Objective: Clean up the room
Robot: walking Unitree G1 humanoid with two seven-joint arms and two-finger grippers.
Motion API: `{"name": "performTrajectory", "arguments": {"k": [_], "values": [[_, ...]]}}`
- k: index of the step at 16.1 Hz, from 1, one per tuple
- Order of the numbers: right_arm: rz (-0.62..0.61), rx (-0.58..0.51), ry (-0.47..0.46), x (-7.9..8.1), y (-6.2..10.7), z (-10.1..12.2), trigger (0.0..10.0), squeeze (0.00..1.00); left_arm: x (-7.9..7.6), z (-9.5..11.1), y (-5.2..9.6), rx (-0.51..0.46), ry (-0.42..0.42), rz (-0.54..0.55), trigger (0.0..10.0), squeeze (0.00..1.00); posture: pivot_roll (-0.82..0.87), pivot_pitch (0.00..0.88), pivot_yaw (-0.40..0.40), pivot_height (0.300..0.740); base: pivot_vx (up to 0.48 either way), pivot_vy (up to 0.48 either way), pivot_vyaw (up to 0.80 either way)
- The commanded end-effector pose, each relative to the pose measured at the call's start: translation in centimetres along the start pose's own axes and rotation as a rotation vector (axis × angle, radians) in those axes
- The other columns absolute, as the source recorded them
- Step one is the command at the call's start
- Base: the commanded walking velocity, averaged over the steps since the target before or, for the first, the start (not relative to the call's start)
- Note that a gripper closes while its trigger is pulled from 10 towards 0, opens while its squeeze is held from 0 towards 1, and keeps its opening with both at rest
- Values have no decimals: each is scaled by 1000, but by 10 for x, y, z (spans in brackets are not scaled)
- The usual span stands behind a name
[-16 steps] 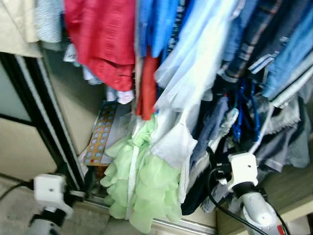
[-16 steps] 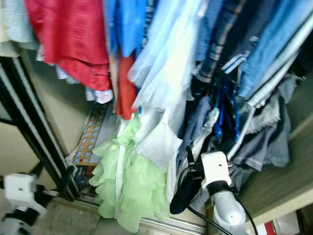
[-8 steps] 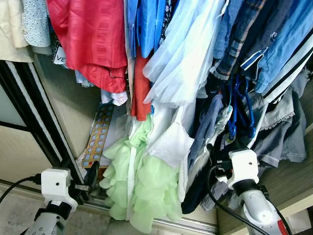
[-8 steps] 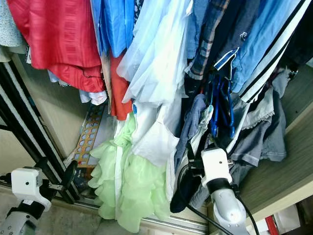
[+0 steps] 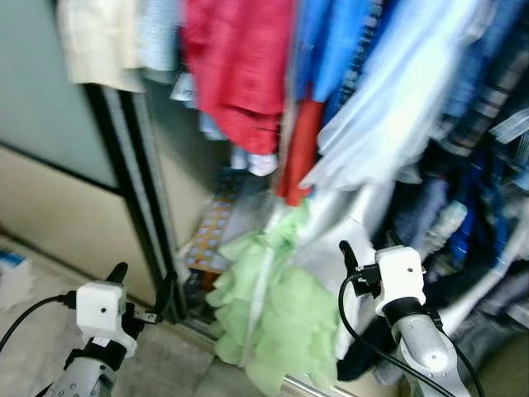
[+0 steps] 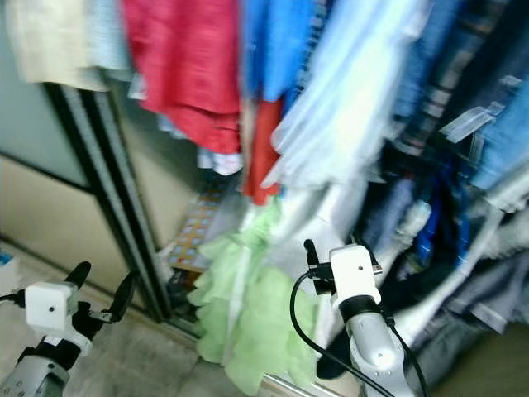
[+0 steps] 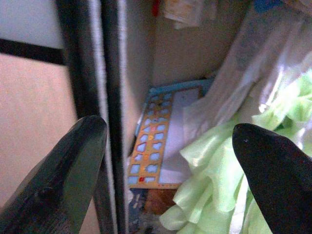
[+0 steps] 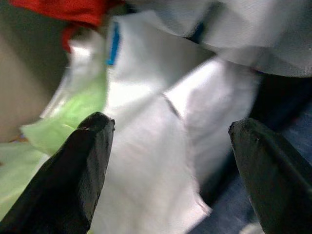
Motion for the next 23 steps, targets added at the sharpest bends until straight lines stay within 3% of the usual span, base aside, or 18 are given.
{"name": "performTrajectory", "arguments": {"k": [1, 2, 4, 5, 6, 7, 10, 14, 23], "values": [[2, -5, 13, -4, 0, 2, 10000, 0, -3, 2, 0, -3, 8, -1, 10000, 0, 19, 27, -83, 740, 0, 0, 800], [5, -5, 13, -4, 0, 2, 10000, 0, -4, 1, 1, 2, 9, 0, 10000, 0, 20, 28, -85, 740, 0, 0, 800], [11, -1, 12, -3, 0, 1, 10000, 0, 13, 5, 4, -2, -130, 203, 10000, 0, 20, 28, -86, 740, 0, 0, 800], [14, 0, 11, -3, 0, 1, 10000, 0, 9, 2, 2, 62, -190, 137, 10000, 0, 19, 30, -86, 740, 0, 0, 800], [15, 0, 11, -3, 0, 2, 10000, 0, 3, 2, 3, 64, -192, 66, 10000, 0, 17, 30, -84, 740, 0, 0, 800], [17, 0, 13, -3, 1, 2, 10000, 0, 9, 0, 4, 65, -147, 133, 10000, 0, 14, 33, -83, 740, 0, 0, 800], [11, -6, 14, -5, -1, 5, 10000, 0, 7, 4, -1, 17, -109, 159, 10000, 0, 13, 34, -86, 740, 0, 0, 800], [16, -14, 8, -5, -3, 7, 10000, 0, 7, 5, 0, 24, -158, 168, 10000, 0, 15, 40, -88, 740, 0, 0, 800], [16, -9, -5, -4, -2, 7, 10000, 0, 4, 9, -2, -5, -163, 180, 10000, 0, 16, 44, -81, 740, 0, 0, 800]]}}
Point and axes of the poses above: a point about 5 cm out from each wrist's last joint towards the gripper, its own y axis pointing back from the gripper into the wrist, its own z axis along the axis of the wrist's last joint, x = y × z, the point moved 4 cm from there along -y, pointing out of the wrist towards the gripper, and after that the axes turned 14 degrees about y, right-handed, at the moved point
